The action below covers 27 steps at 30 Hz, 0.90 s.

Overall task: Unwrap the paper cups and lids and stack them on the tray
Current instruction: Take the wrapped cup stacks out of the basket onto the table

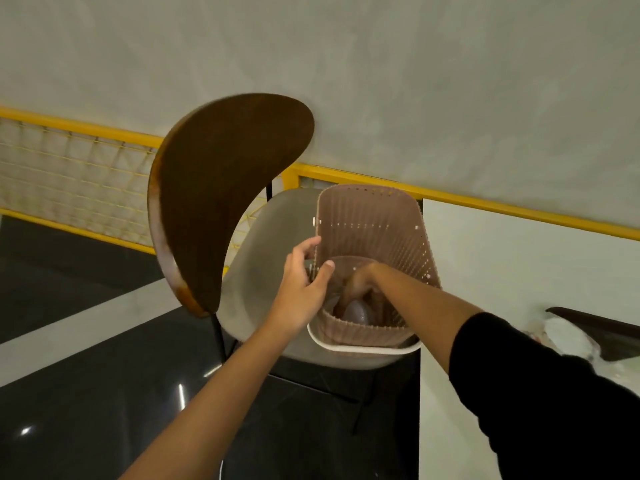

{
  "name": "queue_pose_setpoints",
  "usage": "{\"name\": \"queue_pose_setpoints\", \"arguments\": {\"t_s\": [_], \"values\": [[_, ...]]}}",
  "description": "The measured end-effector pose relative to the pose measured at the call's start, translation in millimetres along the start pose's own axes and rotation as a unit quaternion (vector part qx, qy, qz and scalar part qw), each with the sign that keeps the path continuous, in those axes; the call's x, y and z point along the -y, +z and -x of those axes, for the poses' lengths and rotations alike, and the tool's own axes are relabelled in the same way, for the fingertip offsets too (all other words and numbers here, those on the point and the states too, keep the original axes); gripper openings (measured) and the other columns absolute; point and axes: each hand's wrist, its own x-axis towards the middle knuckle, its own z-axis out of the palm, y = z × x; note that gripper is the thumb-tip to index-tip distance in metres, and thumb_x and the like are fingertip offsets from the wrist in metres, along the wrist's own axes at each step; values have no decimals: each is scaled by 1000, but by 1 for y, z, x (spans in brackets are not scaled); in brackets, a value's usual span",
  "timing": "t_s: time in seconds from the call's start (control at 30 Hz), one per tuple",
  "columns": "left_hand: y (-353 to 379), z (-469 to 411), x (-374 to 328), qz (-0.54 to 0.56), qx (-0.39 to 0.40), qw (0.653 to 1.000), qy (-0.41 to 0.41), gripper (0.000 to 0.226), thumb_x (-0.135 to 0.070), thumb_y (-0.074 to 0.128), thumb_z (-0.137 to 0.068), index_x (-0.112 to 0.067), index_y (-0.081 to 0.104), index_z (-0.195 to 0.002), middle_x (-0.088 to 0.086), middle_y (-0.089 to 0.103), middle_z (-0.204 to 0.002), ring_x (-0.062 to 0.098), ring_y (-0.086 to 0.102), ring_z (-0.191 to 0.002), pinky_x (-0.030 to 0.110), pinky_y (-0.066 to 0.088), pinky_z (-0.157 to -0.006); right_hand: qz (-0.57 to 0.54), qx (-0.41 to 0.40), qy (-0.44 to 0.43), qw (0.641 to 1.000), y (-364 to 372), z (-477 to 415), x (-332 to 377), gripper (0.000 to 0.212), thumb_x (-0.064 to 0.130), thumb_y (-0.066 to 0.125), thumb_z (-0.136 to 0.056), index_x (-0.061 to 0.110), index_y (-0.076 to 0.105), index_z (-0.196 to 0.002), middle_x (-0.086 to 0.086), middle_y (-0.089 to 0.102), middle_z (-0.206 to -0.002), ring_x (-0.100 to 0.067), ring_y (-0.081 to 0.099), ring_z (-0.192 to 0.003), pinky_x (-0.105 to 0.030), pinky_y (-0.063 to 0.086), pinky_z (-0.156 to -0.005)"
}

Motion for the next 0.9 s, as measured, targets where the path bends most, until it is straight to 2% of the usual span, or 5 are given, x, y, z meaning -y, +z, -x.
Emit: {"name": "queue_pose_setpoints", "arguments": {"t_s": [0.2, 0.43, 0.63, 0.77, 0.9], "values": [[0, 2, -7, -16, -11, 1000, -9, 43, -25, 49, -94, -25, 36, -135, -1, 36, -133, 0, 36, -111, 21, 30, -96, -77, 57, 28, 995, -5, 7, -1, 75, 27, 74, -75, 7, 36, -137, -20, 45, -133, -40, 48, -118, -48, 46, -98], [-10, 20, -37, -1, -81, 997, 14, 38, -24, 53, -92, -28, 42, -128, -3, 39, -127, 9, 43, -114, 27, 38, -95, -164, -84, -78, 980, -38, 62, -5, 84, 24, 79, -70, 12, 33, -139, -12, 40, -139, -38, 45, -121, -50, 50, -85], [-6, 49, -84, 15, -129, 989, 64, 40, -23, 50, -94, -21, 42, -133, -9, 44, -122, 5, 45, -106, 8, 39, -74, -245, -188, -147, 940, -58, 129, -21, 65, 25, 80, -68, 20, 48, -125, -6, 52, -127, -32, 51, -114, -50, 52, -84], [12, 65, -113, 49, -99, 992, 65, 47, -30, 52, -93, -24, 38, -137, -5, 46, -126, 14, 48, -118, 31, 41, -102, -295, -197, -181, 918, -58, 174, -48, 61, 22, 78, -71, 21, 49, -124, -5, 55, -124, -28, 55, -110, -43, 55, -74], [42, 82, -130, 121, -16, 992, 35, 52, -34, 55, -90, -26, 35, -138, 0, 47, -135, 19, 50, -122, 35, 42, -101, -281, -197, -208, 916, -49, 208, -87, 55, 24, 77, -73, 25, 52, -122, 0, 60, -118, -21, 58, -104, -31, 53, -64]]}}
